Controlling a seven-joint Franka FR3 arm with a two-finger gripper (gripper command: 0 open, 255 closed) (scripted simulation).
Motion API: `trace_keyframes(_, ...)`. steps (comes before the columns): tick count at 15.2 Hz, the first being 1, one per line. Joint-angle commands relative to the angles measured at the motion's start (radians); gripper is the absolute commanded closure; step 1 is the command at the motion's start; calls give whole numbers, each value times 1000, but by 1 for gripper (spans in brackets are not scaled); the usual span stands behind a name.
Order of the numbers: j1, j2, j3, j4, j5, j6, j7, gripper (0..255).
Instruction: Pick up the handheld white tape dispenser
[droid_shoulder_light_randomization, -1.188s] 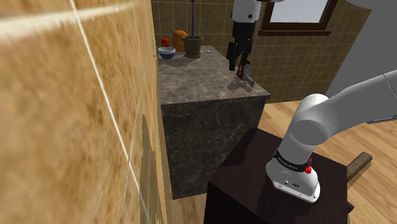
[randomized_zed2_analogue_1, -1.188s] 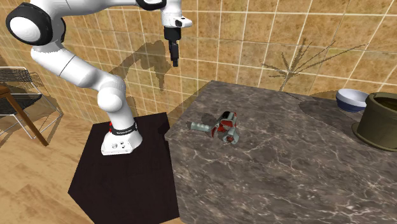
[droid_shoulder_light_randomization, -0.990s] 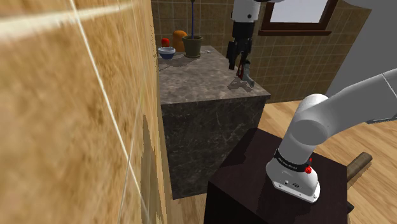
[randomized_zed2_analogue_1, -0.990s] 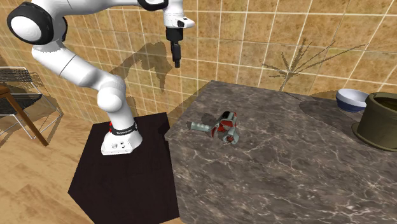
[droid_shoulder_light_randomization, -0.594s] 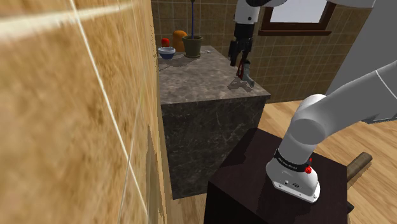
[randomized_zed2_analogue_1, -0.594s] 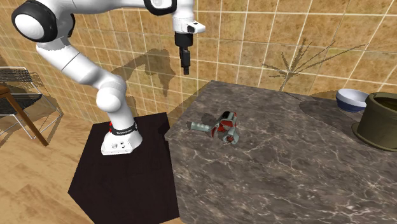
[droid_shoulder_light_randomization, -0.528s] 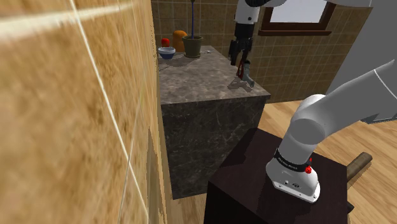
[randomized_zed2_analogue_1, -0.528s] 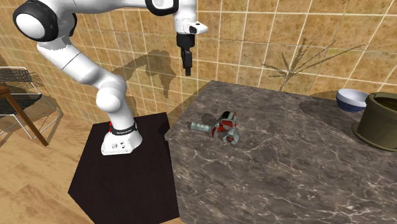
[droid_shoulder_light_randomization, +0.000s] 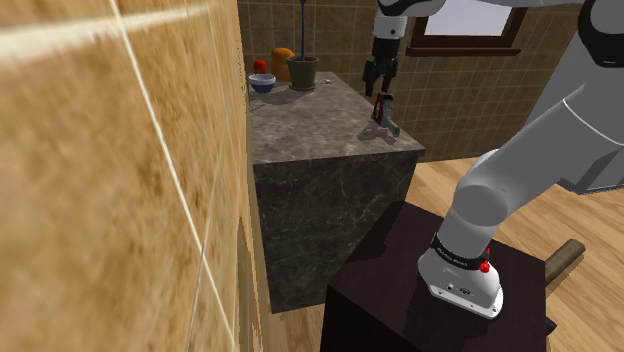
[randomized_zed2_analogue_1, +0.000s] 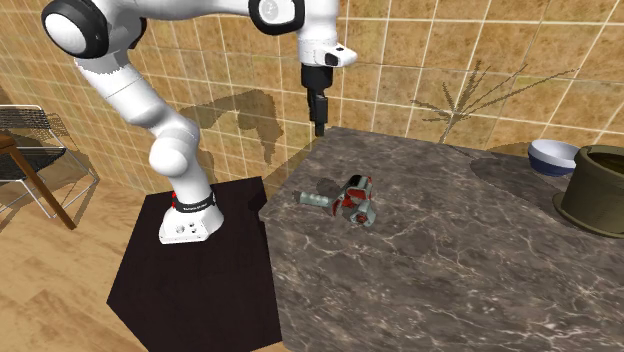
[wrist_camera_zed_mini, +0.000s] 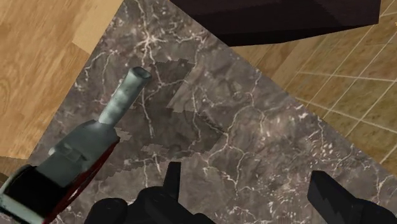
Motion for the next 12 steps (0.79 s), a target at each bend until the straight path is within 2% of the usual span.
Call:
trace_keyframes(1, -11, 52, -39, 32, 2, 25, -38, 0)
trace_keyframes(7, -38, 229, -145, 176, 47, 65, -154, 0)
trace_keyframes(12, -75, 402, -223, 328, 129, 74, -261, 0)
